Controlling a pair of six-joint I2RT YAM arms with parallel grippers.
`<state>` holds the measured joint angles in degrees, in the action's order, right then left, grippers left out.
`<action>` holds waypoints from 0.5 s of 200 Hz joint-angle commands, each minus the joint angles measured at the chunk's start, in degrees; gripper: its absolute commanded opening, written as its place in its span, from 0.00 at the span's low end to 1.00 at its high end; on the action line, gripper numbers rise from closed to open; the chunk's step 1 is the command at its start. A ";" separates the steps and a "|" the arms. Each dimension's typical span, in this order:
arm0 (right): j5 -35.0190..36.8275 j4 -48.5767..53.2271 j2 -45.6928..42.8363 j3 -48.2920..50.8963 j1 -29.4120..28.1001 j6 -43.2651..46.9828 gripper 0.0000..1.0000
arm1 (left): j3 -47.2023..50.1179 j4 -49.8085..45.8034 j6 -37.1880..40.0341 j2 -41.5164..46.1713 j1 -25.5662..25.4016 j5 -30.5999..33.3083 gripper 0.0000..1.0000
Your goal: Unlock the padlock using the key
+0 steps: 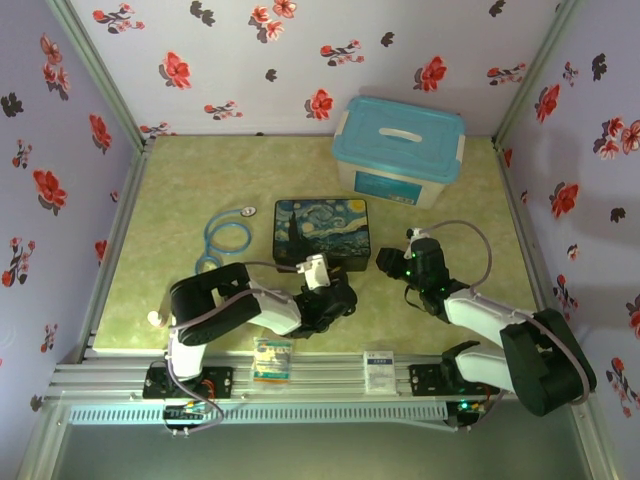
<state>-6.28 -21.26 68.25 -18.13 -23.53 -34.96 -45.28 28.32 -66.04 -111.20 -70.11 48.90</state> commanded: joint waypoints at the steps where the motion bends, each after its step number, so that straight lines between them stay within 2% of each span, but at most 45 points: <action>1: -0.48 -1.03 -0.87 0.46 -0.31 0.54 0.40 | 1.25 -10.56 0.32 -1.32 2.26 0.13 0.27; 37: -0.48 -1.16 -0.18 0.06 -0.29 0.63 0.40 | -0.38 -19.53 2.99 3.45 1.60 -1.56 0.17; 81: -0.18 -1.06 0.47 -0.21 -0.33 0.52 0.40 | 1.27 -29.03 2.58 9.68 1.48 -2.94 0.14; 100: 0.29 -0.58 0.95 -0.57 -0.37 0.53 0.40 | -2.54 -38.76 4.00 9.53 1.75 -4.06 0.14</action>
<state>-6.26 -21.28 68.36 -18.13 -23.53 -34.96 -45.71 7.73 -65.65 -102.06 -68.49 46.00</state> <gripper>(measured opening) 0.398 0.186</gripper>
